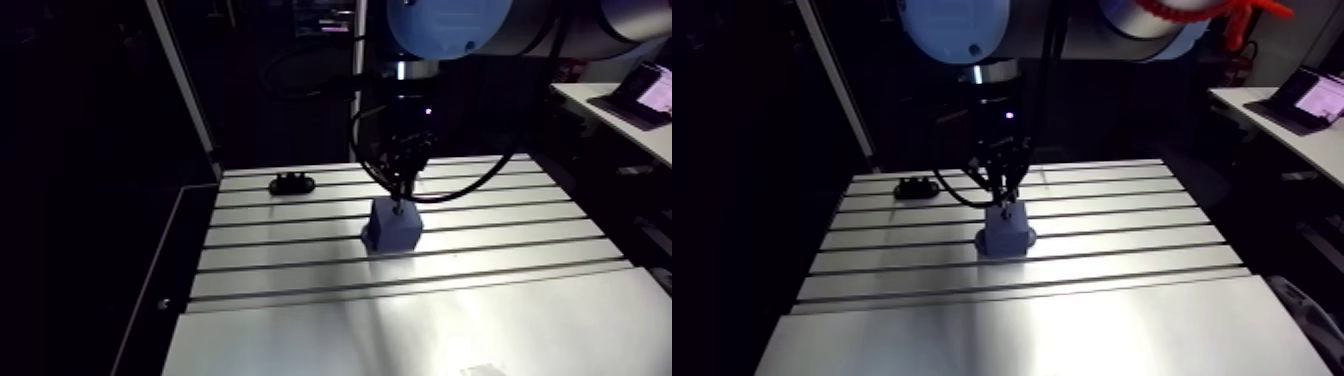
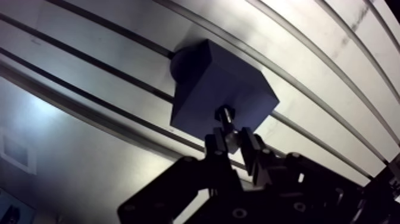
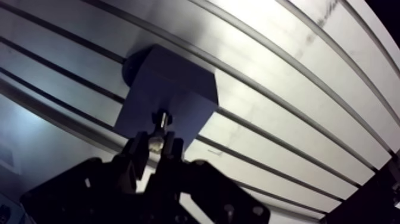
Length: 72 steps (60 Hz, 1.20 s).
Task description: Pick up the M10 bolt and insert it into the hex recess until seated.
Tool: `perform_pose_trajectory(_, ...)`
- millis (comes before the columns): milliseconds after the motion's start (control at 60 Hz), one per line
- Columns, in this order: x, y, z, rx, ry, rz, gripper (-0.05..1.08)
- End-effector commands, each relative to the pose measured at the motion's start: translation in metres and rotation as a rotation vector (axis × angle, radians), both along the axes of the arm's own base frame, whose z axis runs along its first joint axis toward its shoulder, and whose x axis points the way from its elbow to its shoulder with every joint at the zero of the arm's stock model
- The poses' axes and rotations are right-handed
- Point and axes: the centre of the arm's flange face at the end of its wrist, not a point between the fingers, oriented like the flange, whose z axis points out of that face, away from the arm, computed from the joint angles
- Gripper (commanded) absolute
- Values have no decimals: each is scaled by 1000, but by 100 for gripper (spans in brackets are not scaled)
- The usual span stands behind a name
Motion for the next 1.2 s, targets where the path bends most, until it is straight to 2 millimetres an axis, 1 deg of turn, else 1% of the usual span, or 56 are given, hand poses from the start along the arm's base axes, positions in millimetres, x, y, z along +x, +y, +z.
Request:
perform_pose_trajectory(17,0,-1,-1,0,-2,-1,76)
perform_pose_trajectory(283,-1,0,-5,0,-8,-4,76)
perform_pose_trajectory(667,-2,-1,-5,0,-6,-4,76)
perform_pose_trajectory(700,-2,-1,-5,0,-6,-4,74)
perform_pose_trajectory(717,-2,-1,-5,0,-6,-4,66)
perform_pose_trajectory(733,-2,-1,-5,0,-6,-4,66)
perform_pose_trajectory(750,-1,-1,-5,0,-7,-5,52)
perform_pose_trajectory(767,-1,-1,-5,0,-7,-5,52)
perform_pose_trajectory(783,-1,-1,-6,1,-7,-8,32)
perform_pose_trajectory(800,-1,-1,-6,1,-7,-8,32)
perform_pose_trajectory(817,-1,-1,-6,1,-7,-9,24)
perform_pose_trajectory(867,-1,-1,-6,1,-9,-10,22)
perform_pose_trajectory(883,-1,-1,-6,1,-9,-11,18)
perform_pose_trajectory(900,-1,-1,-6,1,-9,-11,18)
perform_pose_trajectory(917,0,-1,-7,1,-10,-11,11)
perform_pose_trajectory(933,0,-1,-7,1,-9,-11,6)
perform_pose_trajectory(950,0,-1,-7,1,-9,-11,6)
perform_pose_trajectory(1000,-1,-2,-5,3,5,-8,2)
perform_pose_trajectory(1200,-3,-3,-4,-1,22,-5,1)
